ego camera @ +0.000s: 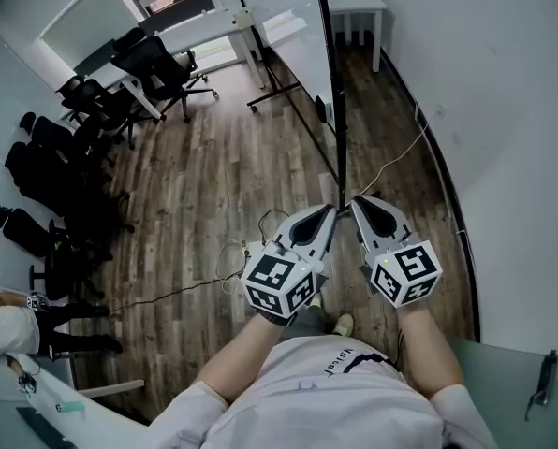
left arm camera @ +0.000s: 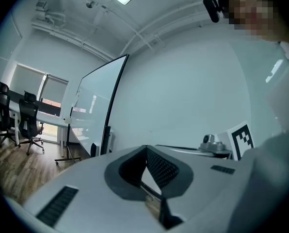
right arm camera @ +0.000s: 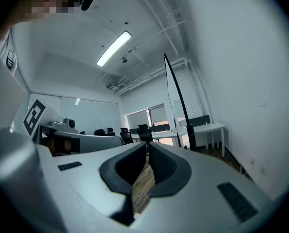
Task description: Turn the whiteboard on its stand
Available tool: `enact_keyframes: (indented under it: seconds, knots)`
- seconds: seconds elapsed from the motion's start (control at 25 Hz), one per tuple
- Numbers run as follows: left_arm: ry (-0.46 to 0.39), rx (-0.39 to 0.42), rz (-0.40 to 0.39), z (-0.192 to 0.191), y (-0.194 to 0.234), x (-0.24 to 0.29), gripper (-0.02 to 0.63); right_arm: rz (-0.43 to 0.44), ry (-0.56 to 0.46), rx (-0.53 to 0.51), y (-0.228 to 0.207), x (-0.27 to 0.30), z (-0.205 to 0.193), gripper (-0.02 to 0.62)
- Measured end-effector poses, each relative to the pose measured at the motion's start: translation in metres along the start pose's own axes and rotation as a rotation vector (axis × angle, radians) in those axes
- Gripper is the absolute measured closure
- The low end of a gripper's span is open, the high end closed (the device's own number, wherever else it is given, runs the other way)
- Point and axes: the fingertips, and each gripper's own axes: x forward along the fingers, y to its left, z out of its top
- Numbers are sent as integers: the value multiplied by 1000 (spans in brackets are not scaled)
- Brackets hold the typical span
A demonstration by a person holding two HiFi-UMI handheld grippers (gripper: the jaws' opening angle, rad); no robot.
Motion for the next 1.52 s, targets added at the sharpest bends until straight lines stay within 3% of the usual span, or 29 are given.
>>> enact_keyframes:
  seconds: [0.44,0.68,0.84,1.12,1.52]
  knots:
    - [7,-15,-14,-9,51,50,595,-44,72,-34,-37,59,-26,581]
    - [1,-27,-35,-1,106,97,595,-111,85,-47,-81,122,-28,580]
    - [1,-52,-56,3,148,128,595,-132,107,-49,-105,171,-39,524]
    - [37,-68,-111,0,201,179,595,-245,136,-38,-159,232,-60,487]
    - [59,-81,-105,-9,234,226,595,-318,218,-22,-241,285,-100,402]
